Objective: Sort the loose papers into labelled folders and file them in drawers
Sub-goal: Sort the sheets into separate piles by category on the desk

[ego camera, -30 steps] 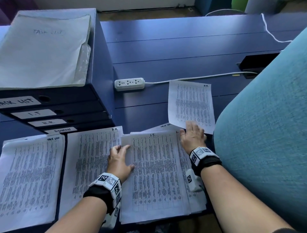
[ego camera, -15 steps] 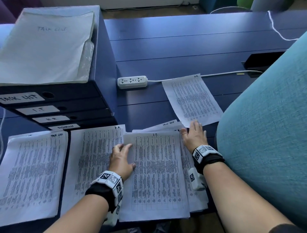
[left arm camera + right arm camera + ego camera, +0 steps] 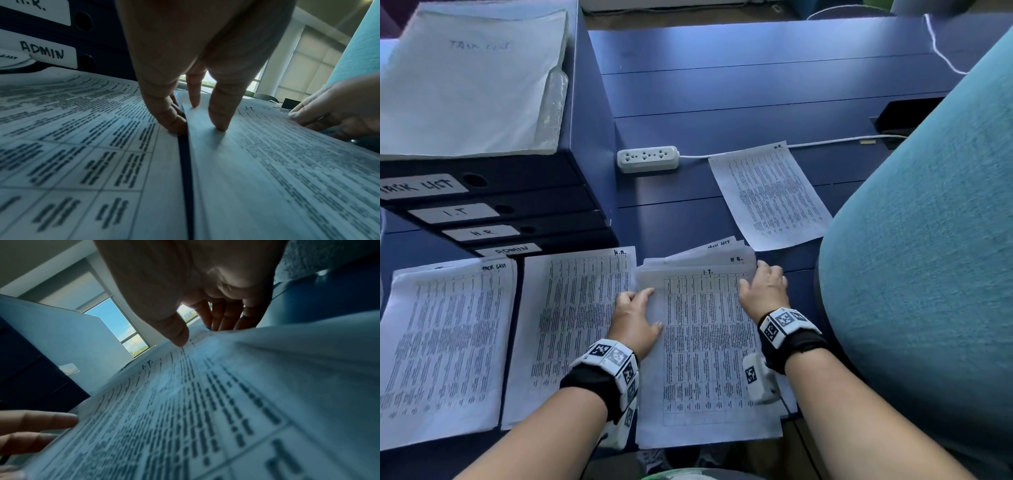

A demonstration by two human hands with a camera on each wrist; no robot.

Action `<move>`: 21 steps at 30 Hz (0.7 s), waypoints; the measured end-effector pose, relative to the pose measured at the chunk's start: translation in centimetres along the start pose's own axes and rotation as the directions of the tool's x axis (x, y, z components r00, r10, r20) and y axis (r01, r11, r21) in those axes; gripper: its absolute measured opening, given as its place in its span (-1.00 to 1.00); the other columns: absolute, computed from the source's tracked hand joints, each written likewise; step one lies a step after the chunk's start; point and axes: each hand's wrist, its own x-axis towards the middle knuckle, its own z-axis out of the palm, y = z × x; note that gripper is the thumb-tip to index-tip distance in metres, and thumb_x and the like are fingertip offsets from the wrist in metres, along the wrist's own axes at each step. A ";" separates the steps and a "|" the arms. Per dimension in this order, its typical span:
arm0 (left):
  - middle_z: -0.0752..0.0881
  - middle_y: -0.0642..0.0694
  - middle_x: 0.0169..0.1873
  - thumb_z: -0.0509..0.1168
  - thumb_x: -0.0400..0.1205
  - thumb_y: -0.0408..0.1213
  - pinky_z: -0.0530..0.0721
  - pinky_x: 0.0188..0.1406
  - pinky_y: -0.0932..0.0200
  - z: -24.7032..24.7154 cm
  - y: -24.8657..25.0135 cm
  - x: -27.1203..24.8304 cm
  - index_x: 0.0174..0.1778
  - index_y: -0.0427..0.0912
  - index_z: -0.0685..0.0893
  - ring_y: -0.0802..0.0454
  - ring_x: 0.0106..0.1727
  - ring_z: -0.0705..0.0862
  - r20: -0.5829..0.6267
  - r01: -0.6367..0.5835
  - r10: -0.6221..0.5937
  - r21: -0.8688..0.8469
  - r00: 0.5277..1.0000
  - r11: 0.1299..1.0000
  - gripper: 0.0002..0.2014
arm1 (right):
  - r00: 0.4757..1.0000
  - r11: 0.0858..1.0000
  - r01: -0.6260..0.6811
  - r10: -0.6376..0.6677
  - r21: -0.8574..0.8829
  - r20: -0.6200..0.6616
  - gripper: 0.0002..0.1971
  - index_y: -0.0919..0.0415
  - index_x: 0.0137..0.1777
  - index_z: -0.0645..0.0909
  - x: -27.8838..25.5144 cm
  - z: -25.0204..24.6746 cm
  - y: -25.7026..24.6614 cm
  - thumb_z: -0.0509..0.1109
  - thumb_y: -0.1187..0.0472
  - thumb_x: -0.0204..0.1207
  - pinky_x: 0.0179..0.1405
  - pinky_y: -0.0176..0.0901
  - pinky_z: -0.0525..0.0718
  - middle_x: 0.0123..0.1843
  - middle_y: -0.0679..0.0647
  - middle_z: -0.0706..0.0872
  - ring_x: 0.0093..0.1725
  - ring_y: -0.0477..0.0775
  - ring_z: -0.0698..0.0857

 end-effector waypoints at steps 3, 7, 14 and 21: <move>0.32 -0.11 0.42 0.50 0.53 -0.26 0.49 0.38 0.17 0.1 -0.1 -0.5 0.58 0.03 0.38 -0.01 0.30 0.51 0.009 0.022 -0.022 0.008 1.000 1.000 -0.30 | 1.000 1.000 0.000 0.001 -0.020 0.025 -0.42 0.27 0.53 0.25 -1.1 0.2 0.4 0.31 0.08 0.59 0.46 0.07 0.37 0.45 0.25 0.32 0.47 0.26 0.30; 0.47 -0.12 0.35 0.59 0.43 -0.24 0.56 0.39 0.07 0.2 -0.8 -1.3 0.52 0.00 0.43 -0.06 0.27 0.59 -0.013 0.034 -0.034 -0.004 0.999 0.999 -0.25 | 0.999 1.000 -0.013 0.013 0.003 0.039 -0.40 0.21 0.54 0.27 -2.6 0.4 2.1 0.38 0.11 0.55 0.45 0.04 0.40 0.43 0.19 0.30 0.46 0.21 0.29; 0.74 0.06 -0.25 0.57 0.46 -0.20 0.59 -0.15 0.25 0.1 -1.6 -2.0 0.15 -0.10 0.64 0.06 -0.18 0.70 -0.142 0.108 -0.118 -0.075 0.983 0.991 -0.61 | 1.000 1.000 -0.015 0.015 0.018 0.002 -0.34 0.16 0.59 0.21 -4.3 0.2 3.3 0.39 0.10 0.54 0.43 0.05 0.39 0.40 0.19 0.30 0.42 0.25 0.33; 0.76 -0.05 -0.17 0.45 0.58 -0.29 0.63 -0.09 0.25 -1.1 -1.7 -1.8 -0.05 -0.17 0.75 -0.01 -0.11 0.73 -0.193 0.021 -0.046 -0.128 0.980 0.992 -0.92 | 0.992 0.993 0.108 -0.106 0.039 -0.068 -0.32 0.09 0.64 0.17 -5.1 -0.7 1.9 0.35 0.05 0.57 0.49 0.07 0.33 0.44 0.13 0.31 0.42 0.20 0.32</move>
